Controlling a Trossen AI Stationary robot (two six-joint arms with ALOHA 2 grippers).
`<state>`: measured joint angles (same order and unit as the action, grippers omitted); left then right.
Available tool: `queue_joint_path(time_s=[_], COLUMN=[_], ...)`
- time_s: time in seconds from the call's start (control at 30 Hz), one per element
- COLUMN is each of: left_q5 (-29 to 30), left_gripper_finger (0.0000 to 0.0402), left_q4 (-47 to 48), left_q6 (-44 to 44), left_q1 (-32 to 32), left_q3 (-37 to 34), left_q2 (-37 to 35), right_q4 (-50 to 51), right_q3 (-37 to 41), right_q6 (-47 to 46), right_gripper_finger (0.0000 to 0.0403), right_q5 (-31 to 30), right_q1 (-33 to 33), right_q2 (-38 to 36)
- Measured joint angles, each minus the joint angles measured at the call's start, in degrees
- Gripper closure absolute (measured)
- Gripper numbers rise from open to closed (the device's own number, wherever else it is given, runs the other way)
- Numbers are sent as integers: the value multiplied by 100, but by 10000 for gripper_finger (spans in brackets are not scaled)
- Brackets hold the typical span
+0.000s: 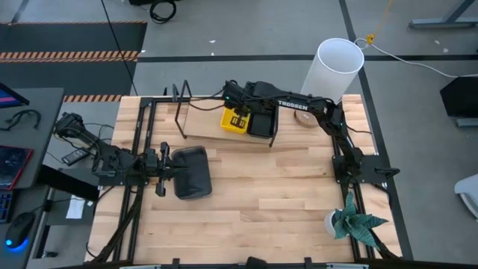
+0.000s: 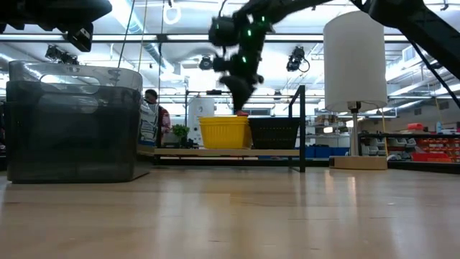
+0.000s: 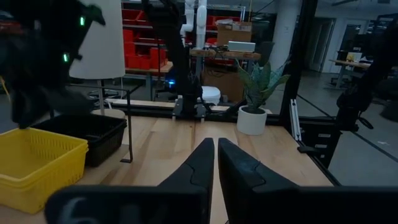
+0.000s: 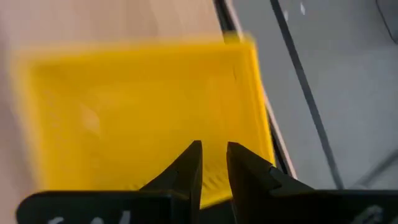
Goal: Stack baskets on shelf by color
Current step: Put the stacked black bins on the shelf
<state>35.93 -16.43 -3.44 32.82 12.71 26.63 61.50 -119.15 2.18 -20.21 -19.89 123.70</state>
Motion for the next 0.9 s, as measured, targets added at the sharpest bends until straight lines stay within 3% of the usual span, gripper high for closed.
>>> queue_joint_path(time_s=[0.17, 0.47, 0.7, 0.9], left_q5=[0, 0, 2, 1], left_gripper_finger=[366, 374, 371, 366], left_q4=[0, 0, -2, 2], left_q6=[0, 0, 0, 0], left_q1=[0, -2, -2, 0], left_q3=[0, 0, 0, 0], left_q2=[-2, -1, -2, 0], right_q4=[51, 556, 444, -410], right_q3=[-559, -834, -282, 961], right_q6=[-84, -165, -216, -352], right_gripper_finger=[324, 324, 324, 324], right_q5=[713, 755, 724, 729], right_q1=[343, 1141, 1506, 1789], right_q2=[-7, -258, -753, -1451])
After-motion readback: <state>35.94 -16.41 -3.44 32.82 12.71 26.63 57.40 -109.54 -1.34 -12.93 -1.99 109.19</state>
